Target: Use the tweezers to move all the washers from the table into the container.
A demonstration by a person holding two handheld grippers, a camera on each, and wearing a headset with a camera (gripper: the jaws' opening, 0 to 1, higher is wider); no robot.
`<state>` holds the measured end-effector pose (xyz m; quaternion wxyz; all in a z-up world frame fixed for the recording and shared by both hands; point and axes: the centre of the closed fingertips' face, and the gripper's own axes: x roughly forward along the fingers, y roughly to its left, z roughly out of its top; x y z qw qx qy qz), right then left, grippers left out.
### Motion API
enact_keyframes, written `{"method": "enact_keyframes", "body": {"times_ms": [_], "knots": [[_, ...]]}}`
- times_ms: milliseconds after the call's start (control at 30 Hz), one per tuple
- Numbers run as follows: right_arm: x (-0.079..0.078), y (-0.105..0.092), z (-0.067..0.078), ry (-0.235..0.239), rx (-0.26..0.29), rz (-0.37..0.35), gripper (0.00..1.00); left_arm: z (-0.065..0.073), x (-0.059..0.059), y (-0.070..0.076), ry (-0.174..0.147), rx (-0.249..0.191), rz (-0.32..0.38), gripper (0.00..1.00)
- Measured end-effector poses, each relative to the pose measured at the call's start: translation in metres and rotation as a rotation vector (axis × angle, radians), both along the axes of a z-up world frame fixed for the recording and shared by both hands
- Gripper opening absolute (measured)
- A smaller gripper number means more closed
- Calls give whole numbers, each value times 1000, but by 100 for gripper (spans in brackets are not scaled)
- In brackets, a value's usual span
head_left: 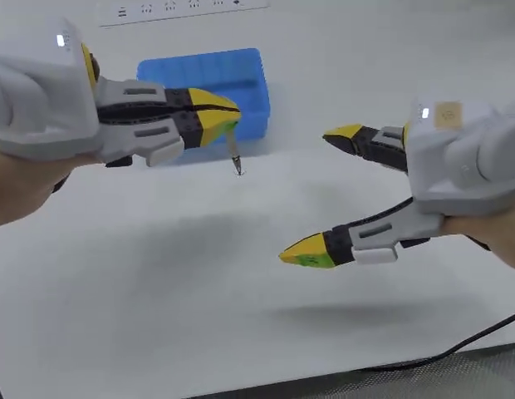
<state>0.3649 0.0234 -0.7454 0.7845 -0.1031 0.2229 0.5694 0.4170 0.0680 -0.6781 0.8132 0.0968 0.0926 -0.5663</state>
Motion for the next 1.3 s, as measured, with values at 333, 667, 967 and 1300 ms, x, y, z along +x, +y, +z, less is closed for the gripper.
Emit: {"method": "enact_keyframes", "body": {"times_ms": [333,667,967,1300], "knots": [[-5,-2,-2,34,16,-7,98,0,3,-1,0,-5,-4,4],[-3,5,3,42,48,-25,97,-3,0,-6,16,0,-3,4],[-5,6,1,58,57,-26,94,-5,-2,-7,25,-2,5,4],[-1,17,-3,67,64,-20,92,-3,-13,-18,42,111,-79,4]]}}
